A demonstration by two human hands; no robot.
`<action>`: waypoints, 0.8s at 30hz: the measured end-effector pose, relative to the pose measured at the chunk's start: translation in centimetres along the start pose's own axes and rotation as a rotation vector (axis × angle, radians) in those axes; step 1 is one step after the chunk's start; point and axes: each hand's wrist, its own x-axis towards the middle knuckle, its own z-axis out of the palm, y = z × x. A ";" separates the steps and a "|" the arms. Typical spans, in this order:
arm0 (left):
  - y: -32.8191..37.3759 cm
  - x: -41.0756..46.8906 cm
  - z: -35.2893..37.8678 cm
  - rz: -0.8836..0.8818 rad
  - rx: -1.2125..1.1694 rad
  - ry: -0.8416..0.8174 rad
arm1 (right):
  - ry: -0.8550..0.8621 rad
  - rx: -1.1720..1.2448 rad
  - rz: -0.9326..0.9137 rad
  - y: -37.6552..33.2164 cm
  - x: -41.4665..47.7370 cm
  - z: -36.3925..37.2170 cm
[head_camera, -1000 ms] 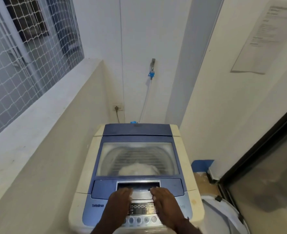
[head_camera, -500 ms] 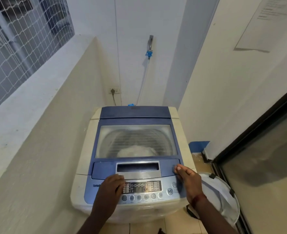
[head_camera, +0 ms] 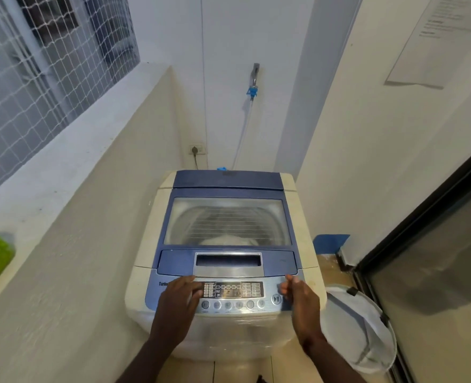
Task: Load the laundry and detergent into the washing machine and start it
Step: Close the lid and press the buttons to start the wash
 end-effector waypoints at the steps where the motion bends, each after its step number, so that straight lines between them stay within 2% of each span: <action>1: 0.3 -0.6 0.3 -0.029 -0.012 0.007 | -0.035 -0.029 -0.016 0.4 -0.8 -0.2; 6: 2.8 -4.2 2.5 -0.056 0.044 -0.035 | -0.206 -0.401 -0.190 3.6 -3.5 -1.3; 11: 5.4 -6.8 3.4 -0.104 0.015 -0.155 | -0.445 -0.818 -0.372 6.1 -4.6 -2.3; 16: 5.3 -8.0 3.3 -0.146 0.017 -0.249 | -0.516 -1.067 -0.509 6.2 -5.4 -1.4; 20: 5.0 -8.4 3.0 -0.150 0.050 -0.276 | -0.476 -1.133 -0.548 5.8 -6.1 -0.5; 24: 4.8 -8.6 2.6 -0.140 0.049 -0.291 | -0.341 -1.135 -0.447 5.0 -6.0 -0.7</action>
